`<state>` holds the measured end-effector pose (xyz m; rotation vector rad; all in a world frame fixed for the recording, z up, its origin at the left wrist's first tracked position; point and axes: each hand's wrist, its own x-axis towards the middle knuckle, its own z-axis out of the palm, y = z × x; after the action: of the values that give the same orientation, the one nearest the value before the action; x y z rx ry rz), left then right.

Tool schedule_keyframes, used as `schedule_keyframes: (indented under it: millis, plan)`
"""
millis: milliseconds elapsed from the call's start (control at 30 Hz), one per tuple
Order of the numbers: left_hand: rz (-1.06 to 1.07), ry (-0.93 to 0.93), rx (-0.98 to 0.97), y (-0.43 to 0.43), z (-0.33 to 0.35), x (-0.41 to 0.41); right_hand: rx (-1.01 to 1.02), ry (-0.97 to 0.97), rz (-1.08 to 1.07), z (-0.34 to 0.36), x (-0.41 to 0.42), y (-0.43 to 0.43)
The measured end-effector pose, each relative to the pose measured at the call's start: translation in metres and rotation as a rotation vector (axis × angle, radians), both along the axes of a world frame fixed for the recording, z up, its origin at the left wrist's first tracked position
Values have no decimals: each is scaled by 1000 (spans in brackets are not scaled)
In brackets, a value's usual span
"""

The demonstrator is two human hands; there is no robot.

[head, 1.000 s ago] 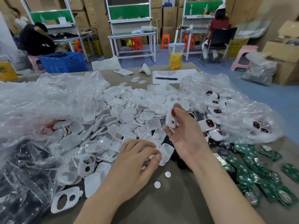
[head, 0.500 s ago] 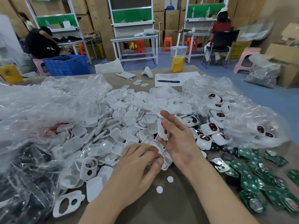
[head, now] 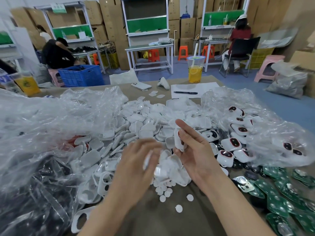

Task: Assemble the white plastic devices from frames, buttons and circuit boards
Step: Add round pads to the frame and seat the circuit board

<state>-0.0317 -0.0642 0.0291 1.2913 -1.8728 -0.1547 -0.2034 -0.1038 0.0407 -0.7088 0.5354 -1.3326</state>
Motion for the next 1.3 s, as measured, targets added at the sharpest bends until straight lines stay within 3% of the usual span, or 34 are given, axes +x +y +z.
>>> schedule_keyframes:
  millis: [100,167,267,333,400,600,800,1000,1100,1300]
  plan:
    - [237,-51,-76,-36,39,40,42,-6,1,7,3,-11]
    - [387,-153,-15,-65,62,71,33,-2,-5,14,8,-21]
    - [522,-381,299,-98,79,113,14,-7,9,28,21,-33]
    - [491,-508,552,-103,77,128,19,5,11,35,31,-40]
    - [456,-623,682,-96,66,132,12,4,18,39,39,-45]
    - [421,-820,533,-70,52,133,-9,2,39,33,50,-43]
    - [377,-795,502,-54,47,131,20,-10,57,27,51,-33]
    - [345,-352,207,-16,51,118,84,-16,58,24,47,-20]
    - [342,-192,162,17,45,100,91,-6,68,19,43,-13]
    - [359,-193,-4,74,-1,66,55,45,10,9,35,4]
